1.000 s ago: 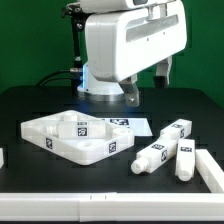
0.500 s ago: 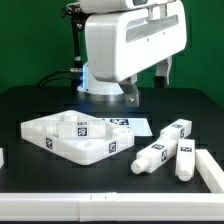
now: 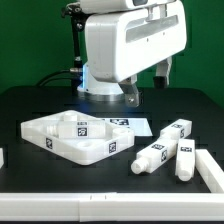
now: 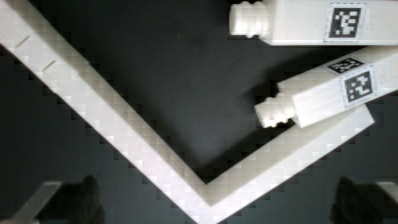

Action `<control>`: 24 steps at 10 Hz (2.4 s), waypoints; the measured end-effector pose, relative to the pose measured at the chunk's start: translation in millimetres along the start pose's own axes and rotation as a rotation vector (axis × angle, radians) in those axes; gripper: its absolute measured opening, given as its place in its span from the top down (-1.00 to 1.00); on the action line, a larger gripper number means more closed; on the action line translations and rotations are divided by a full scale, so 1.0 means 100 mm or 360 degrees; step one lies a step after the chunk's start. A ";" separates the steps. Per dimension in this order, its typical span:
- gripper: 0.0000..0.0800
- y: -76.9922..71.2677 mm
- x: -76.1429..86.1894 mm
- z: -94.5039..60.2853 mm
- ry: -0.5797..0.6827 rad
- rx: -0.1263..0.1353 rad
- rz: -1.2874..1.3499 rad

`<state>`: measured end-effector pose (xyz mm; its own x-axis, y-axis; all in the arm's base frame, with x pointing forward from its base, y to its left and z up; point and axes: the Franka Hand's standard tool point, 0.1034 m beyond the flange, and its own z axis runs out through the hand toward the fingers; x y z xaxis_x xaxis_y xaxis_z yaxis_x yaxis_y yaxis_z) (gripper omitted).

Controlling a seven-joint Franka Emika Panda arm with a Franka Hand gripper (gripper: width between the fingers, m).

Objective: Assemble desk

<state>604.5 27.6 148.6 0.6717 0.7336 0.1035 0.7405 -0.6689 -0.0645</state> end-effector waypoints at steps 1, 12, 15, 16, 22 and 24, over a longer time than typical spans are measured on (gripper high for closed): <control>-0.62 -0.07 -0.04 0.01 0.0034 -0.0052 0.0189; -0.62 -0.27 -0.26 0.28 0.0150 -0.0115 0.1001; -0.62 -0.28 -0.26 0.28 0.0148 -0.0114 0.1000; -0.62 -0.31 -0.27 0.32 0.0139 -0.0105 0.1071; -0.62 -0.55 -0.19 0.63 0.0076 -0.0039 0.1554; -0.62 -0.55 -0.21 0.66 0.0067 -0.0033 0.1569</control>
Offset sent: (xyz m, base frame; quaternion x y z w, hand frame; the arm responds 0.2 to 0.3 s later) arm -0.0196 -0.0147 -0.0033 0.0109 0.0266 -0.0040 0.9996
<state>550.9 57.1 84.2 0.9863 -0.1579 0.0480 -0.1510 -0.9808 -0.1236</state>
